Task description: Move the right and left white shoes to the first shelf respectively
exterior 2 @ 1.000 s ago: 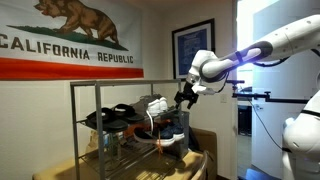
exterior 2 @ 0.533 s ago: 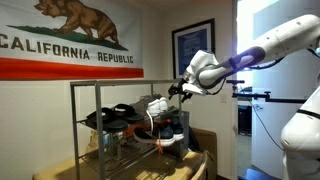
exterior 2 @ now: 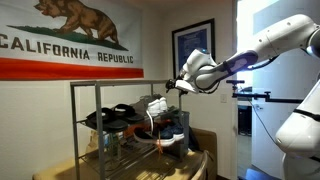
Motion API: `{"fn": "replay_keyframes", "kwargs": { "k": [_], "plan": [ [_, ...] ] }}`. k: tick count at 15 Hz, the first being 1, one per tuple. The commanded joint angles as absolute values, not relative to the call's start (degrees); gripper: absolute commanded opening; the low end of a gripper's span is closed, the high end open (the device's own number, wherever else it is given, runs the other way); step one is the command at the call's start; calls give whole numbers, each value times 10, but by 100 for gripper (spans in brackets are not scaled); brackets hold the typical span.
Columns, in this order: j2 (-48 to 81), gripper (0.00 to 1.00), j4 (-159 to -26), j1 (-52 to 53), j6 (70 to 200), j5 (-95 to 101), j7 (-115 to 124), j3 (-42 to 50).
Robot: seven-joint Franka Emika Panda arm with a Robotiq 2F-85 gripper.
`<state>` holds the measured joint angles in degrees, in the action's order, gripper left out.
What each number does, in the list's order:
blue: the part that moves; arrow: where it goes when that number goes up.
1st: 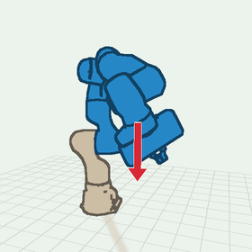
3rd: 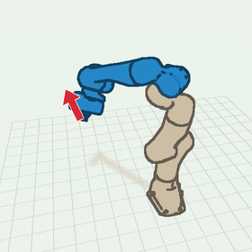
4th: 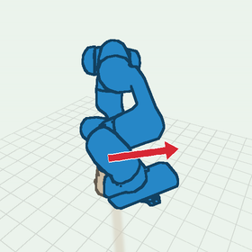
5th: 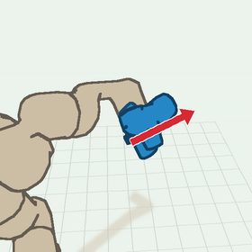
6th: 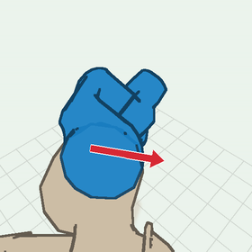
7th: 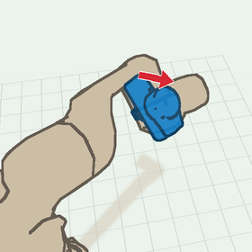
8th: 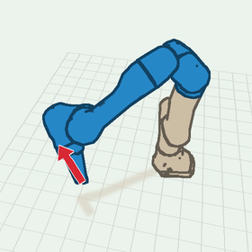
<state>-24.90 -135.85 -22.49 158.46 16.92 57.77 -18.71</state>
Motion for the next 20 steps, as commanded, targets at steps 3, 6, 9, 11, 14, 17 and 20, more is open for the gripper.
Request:
{"fn": "replay_keyframes", "kwargs": {
  "k": [3, 6, 9, 11, 14, 17, 20],
  "plan": [
    [-215, 100, -1339, -253, 1598, 246, 673, -213],
    [-198, 100, -1335, -276, 1598, 264, 701, -240],
    [-184, 100, -1325, -292, 1595, 286, 725, -261],
    [-173, 100, -1317, -299, 1591, 297, 732, -271],
    [-158, 74, -1307, -299, 1579, 298, 723, -278],
    [-144, 60, -1297, -294, 1563, 290, 712, -275],
    [-132, 37, -1283, -286, 1538, 278, 697, -269]
  ]
}}
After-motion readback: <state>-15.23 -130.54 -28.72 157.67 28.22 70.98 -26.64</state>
